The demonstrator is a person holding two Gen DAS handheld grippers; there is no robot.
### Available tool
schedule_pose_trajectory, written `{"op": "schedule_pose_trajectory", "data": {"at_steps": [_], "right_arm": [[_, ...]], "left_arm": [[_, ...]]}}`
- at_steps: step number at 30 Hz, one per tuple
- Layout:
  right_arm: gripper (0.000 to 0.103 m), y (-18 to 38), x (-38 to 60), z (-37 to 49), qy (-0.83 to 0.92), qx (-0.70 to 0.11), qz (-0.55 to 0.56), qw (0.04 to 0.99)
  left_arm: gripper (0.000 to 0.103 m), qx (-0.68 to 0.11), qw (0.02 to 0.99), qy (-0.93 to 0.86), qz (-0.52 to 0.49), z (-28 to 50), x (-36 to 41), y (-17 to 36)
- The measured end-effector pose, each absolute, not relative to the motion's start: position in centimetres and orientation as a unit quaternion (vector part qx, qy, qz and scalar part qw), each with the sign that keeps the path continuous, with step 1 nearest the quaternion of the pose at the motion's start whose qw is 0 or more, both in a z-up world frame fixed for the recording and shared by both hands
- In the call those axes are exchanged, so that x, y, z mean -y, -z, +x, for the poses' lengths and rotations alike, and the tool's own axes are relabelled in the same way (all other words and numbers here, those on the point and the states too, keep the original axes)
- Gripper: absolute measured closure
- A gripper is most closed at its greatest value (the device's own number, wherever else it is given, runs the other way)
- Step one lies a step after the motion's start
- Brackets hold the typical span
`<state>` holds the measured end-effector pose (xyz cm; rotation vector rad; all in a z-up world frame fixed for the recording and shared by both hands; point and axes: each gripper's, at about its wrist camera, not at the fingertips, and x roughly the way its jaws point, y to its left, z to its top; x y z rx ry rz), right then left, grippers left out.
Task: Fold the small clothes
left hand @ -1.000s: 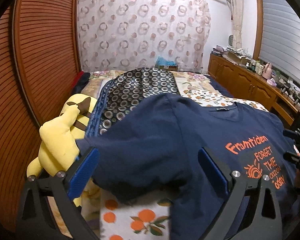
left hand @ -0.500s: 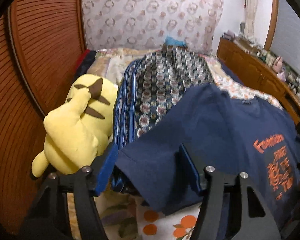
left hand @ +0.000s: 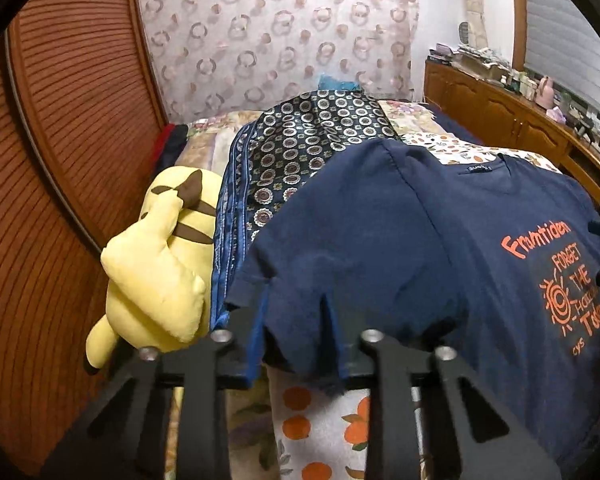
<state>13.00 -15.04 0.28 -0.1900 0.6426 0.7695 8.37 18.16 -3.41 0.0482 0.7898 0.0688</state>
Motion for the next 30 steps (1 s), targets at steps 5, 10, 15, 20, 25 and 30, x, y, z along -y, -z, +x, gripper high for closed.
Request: {"op": "schedule_pose_trajectory", "data": {"at_steps": [5,10,15,20,25,30], "right_arm": [[0.000,-0.3,15.0,13.0,-0.368,-0.308,-0.092,0.873],[0.000,0.0,15.0,13.0,-0.366,-0.310,-0.089,0.873],[0.000,0.1,15.2,13.0,-0.365,-0.310,-0.088,0.873],[0.000,-0.1,16.1,13.2,-0.358,-0.307,-0.086,0.877],[0.000,-0.3,17.8,13.8,-0.343,-0.307,-0.076,0.884],[0.000,-0.2,19.3,14.1,-0.332,-0.310,-0.070,0.888]], "left_arm": [[0.090,-0.351,0.935,-0.035,0.032,7.5,-17.4,2.0],[0.101,-0.312,0.950,-0.015,0.025,7.1,-16.0,-0.5],[0.101,-0.299,0.954,0.023,0.021,8.1,-13.4,-2.6],[0.101,-0.295,0.953,0.061,0.041,10.0,-9.1,-4.4],[0.101,-0.299,0.947,0.095,0.062,12.3,-4.4,-5.3],[0.090,-0.298,0.943,0.133,0.062,12.8,-2.0,-6.3]]}}
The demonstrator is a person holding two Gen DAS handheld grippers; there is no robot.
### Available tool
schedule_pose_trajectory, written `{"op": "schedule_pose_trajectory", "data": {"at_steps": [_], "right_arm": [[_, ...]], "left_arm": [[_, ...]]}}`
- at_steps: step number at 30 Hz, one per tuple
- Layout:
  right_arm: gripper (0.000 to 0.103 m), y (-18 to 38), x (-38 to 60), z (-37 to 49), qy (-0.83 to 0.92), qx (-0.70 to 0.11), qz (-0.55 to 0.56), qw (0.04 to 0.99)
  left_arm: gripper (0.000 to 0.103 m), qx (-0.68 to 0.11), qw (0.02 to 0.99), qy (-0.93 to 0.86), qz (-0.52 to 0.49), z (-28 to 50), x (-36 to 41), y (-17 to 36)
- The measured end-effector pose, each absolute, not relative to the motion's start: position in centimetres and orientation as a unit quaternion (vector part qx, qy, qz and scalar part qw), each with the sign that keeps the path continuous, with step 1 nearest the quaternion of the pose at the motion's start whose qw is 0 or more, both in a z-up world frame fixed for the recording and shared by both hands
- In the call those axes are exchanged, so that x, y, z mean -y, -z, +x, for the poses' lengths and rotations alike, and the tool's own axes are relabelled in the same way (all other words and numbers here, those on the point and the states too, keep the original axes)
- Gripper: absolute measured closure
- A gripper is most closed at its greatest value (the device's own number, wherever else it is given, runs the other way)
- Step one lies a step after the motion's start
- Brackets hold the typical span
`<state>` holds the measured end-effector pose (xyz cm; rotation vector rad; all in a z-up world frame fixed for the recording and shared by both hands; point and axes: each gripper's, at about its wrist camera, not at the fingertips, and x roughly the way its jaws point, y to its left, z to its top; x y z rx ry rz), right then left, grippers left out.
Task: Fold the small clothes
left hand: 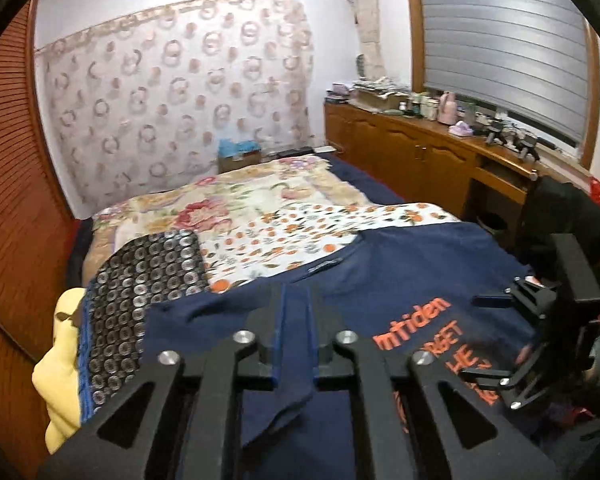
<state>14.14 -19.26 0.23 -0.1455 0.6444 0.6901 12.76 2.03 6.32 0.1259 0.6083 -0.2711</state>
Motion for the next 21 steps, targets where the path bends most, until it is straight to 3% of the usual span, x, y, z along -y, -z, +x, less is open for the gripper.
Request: {"op": "schedule_pose_trajectory", "data": {"at_steps": [2,4,10,17,21], "right_arm": [[0.000,-0.2,19.6,14.2,-0.329,-0.311,-0.068,0.889],[0.000,-0.2,19.9,14.3,-0.327,-0.313,-0.065,0.889],[0.003,-0.8,18.8,14.5,-0.351,-0.316,-0.070,0.879],[0.021,-1.5,14.0,15.7,-0.415,-0.323,-0.083,0.847],[0.026,-1.4,10.1,16.7,-0.447,-0.336,-0.090,0.824]], "left_arm": [[0.083,-0.293,0.944,0.136,0.070,12.2,-1.8,-6.6],[0.066,-0.292,0.945,0.129,0.073,11.8,-2.1,-6.8],[0.045,-0.303,0.947,0.092,0.054,11.0,-5.3,-5.2],[0.045,-0.327,0.944,0.031,0.017,9.3,-10.5,-1.6],[0.045,-0.329,0.944,0.014,-0.006,8.1,-12.5,0.0]]}}
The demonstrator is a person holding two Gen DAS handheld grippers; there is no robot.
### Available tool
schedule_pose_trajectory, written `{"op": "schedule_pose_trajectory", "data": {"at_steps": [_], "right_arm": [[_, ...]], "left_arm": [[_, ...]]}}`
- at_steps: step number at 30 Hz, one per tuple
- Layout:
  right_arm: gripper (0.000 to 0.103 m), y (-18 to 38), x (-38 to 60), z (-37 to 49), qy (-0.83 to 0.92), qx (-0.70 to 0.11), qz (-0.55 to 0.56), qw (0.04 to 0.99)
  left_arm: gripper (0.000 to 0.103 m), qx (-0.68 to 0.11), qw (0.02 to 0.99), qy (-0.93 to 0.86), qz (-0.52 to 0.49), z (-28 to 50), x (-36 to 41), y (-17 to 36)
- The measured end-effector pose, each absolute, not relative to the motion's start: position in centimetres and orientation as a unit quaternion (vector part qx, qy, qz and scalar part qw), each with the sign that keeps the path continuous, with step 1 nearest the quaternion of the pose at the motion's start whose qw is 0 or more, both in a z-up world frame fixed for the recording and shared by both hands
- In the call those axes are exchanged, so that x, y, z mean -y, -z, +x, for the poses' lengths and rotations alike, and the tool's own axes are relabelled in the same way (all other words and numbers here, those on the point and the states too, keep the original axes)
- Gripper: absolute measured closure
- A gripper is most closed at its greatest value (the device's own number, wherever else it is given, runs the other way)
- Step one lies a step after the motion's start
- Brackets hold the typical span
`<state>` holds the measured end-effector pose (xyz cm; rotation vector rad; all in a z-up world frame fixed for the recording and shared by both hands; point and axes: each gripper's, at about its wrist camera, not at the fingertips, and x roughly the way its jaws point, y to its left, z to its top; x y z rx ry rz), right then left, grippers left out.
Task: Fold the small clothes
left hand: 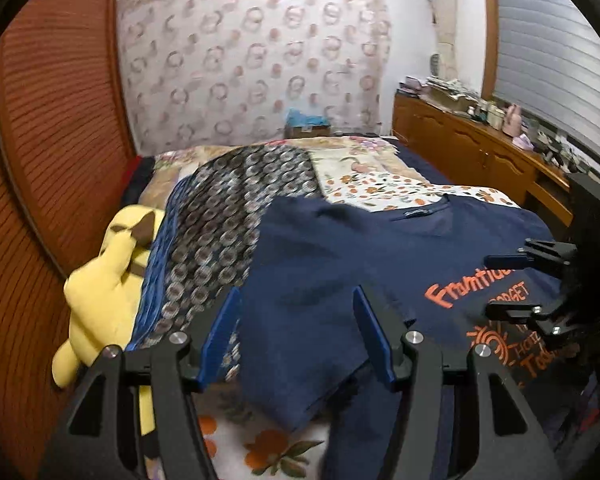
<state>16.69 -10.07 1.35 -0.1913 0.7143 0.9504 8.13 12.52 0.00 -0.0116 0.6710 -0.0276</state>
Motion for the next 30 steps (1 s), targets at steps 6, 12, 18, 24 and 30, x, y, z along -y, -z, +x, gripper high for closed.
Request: {"op": "schedule_pose_trajectory", "data": {"at_steps": [6,12,18,24,30], "right_arm": [[0.030,0.7,3.8,17.6,-0.480,-0.371,-0.124,0.786],[0.056,2.6,1.1,19.3,-0.480,-0.401,-0.135,0.769],[0.101,2.5,1.4,20.0,-0.506,-0.407,-0.115,0.752],[0.103,-1.6,4.2,19.6,-0.509,-0.350,-0.101,0.780],[0.103,-4.4,7.9,22.1,-0.448,-0.323,-0.097,0.828]], "left_arm": [[0.045,-0.314,0.949,-0.011,-0.001,6.5,-13.7,1.6],[0.045,-0.302,0.953,-0.017,-0.015,5.4,-14.7,2.3],[0.045,-0.301,0.953,-0.017,-0.025,5.2,-14.8,2.8],[0.045,-0.296,0.954,-0.020,-0.034,4.6,-14.7,2.8],[0.045,-0.293,0.956,-0.008,-0.030,4.2,-13.5,2.5]]}}
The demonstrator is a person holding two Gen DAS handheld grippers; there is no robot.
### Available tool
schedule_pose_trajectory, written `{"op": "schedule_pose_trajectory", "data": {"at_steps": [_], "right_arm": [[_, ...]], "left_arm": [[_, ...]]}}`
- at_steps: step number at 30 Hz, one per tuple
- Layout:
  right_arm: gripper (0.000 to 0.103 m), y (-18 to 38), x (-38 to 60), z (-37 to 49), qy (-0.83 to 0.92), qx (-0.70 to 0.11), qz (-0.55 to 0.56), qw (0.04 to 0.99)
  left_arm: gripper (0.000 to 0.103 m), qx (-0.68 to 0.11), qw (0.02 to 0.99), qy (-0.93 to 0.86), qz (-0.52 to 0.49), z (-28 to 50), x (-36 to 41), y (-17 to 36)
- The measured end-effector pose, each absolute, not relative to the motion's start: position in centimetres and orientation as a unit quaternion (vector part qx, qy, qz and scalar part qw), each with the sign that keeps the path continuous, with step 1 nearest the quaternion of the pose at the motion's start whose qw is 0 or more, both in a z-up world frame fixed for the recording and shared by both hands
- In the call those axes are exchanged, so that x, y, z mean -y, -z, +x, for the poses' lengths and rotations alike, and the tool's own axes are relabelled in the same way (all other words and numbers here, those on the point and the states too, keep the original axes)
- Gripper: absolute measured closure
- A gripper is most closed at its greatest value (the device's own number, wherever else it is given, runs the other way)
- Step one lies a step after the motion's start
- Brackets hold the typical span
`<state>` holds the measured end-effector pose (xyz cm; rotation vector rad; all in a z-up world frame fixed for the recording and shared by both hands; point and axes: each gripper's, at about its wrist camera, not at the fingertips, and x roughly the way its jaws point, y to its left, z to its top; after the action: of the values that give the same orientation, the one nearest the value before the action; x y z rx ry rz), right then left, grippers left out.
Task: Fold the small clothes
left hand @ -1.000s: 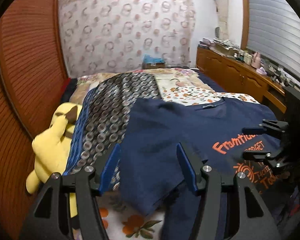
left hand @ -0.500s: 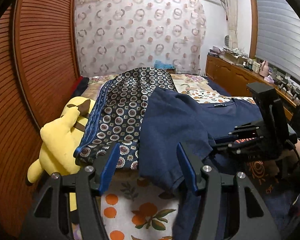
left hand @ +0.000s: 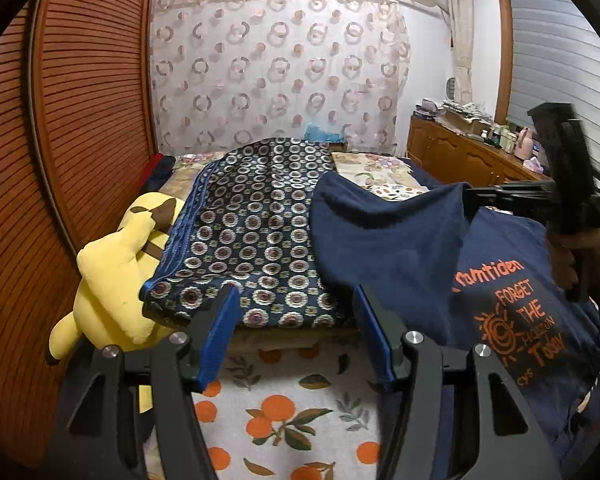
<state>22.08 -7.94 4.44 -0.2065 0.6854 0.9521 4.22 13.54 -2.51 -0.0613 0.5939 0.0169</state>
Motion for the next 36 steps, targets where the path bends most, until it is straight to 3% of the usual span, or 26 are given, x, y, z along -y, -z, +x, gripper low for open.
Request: {"op": "schedule_pose_trajectory", "data": {"at_steps": [2,4,6,8,17,36], "right_arm": [[0.101,-3.9,8.2,23.2,-0.407,-0.334,-0.122,0.841],[0.091,-3.3,8.4,24.1,-0.372,-0.344,-0.146,0.850],[0.067,-2.9,9.2,24.6,-0.352,-0.344,-0.157,0.856],[0.055,-2.7,9.9,24.8,-0.346,-0.347,-0.153,0.858],[0.054,-3.0,14.6,23.2,-0.340,-0.351,-0.141,0.861],[0.050,-0.7,37.2,21.7,-0.159,-0.379,-0.089,0.907]], "left_arm": [[0.045,-0.294,0.955,-0.004,-0.028,4.3,-13.1,2.4],[0.045,-0.296,0.955,0.000,-0.022,4.5,-12.5,2.5],[0.045,-0.298,0.955,0.005,-0.016,4.5,-11.9,2.6],[0.045,-0.303,0.953,0.011,-0.012,4.8,-11.2,3.0],[0.045,-0.328,0.944,0.033,-0.001,5.5,-7.9,5.0],[0.045,-0.334,0.936,0.108,0.000,8.4,-0.4,4.7]]}}
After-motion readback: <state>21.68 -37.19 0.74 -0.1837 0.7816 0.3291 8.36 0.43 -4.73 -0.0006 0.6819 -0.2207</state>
